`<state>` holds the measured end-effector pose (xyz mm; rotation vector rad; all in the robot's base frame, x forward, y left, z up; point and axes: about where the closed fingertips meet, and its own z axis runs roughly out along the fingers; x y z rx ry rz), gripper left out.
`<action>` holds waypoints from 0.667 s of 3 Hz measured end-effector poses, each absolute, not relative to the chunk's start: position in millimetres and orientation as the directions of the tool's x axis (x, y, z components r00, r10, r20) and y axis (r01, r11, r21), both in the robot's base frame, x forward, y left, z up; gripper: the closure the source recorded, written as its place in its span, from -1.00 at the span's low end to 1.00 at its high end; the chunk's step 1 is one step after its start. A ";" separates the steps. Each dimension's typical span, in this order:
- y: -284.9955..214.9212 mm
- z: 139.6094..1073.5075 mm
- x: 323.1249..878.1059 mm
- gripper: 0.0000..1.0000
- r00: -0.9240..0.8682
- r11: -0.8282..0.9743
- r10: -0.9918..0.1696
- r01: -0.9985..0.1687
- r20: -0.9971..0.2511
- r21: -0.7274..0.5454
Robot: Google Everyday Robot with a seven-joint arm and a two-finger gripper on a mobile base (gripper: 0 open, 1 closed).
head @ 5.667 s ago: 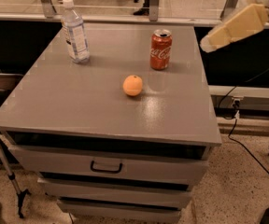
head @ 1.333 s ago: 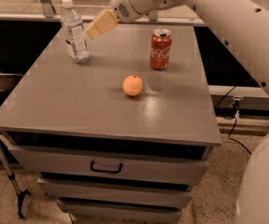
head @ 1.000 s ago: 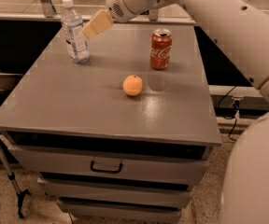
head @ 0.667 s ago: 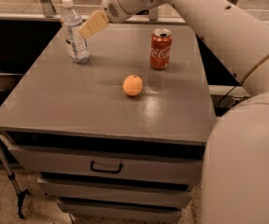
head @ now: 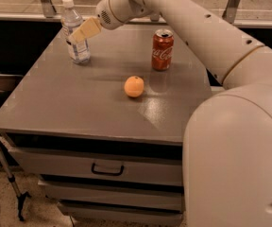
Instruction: Pick blue plastic bottle
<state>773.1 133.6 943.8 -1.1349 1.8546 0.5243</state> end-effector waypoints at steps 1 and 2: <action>153.0 936.7 776.8 -1.00 -0.202 0.475 -0.469 -0.879 -0.860 -0.053; 169.2 934.4 779.9 -1.00 -0.184 0.466 -0.433 -0.883 -0.882 -0.045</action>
Offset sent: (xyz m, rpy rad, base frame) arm 0.0131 0.0506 -0.0053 0.1481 -0.0386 0.0381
